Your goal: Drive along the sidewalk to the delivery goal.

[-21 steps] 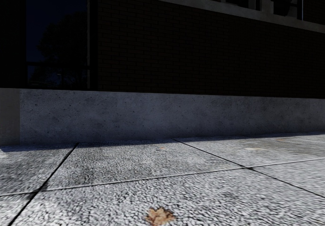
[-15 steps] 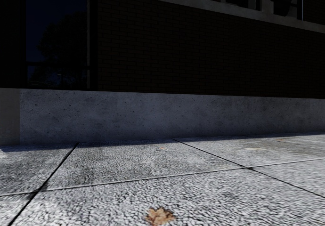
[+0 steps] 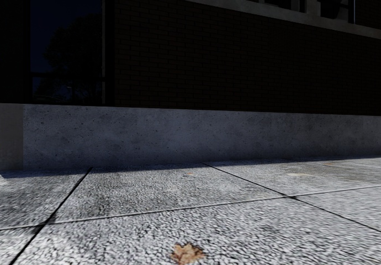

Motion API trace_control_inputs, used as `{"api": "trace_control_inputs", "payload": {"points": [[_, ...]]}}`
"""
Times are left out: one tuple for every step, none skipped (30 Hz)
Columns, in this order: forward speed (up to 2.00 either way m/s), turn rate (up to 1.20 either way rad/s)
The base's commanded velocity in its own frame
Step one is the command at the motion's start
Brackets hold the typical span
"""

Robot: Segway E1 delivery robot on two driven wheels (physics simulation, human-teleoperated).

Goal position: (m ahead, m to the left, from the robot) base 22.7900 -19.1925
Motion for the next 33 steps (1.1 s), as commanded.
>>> {"api": "trace_control_inputs", "payload": {"points": [[0.00,0.00],[0.00,0.00],[0.00,0.00],[0.00,0.00],[0.00,0.00],[0.00,0.00],[0.00,0.00],[0.00,0.00],[0.00,0.00],[0.12,-0.25],[0.48,-0.51],[0.48,-0.51],[0.84,-0.69],[1.55,-0.74],[1.55,-0.74],[1.82,-0.75],[2.00,-0.75],[2.00,-0.76],[2.00,-0.76],[2.00,-0.76],[2.00,-0.76],[2.00,-0.76],[2.00,-0.76],[2.00,-0.76],[2.00,-0.76],[2.00,-0.76],[2.00,-0.76],[2.00,-0.76],[2.00,-0.76],[2.00,-0.76],[2.00,-0.76],[2.00,-0.76],[2.00,-0.76]]}}
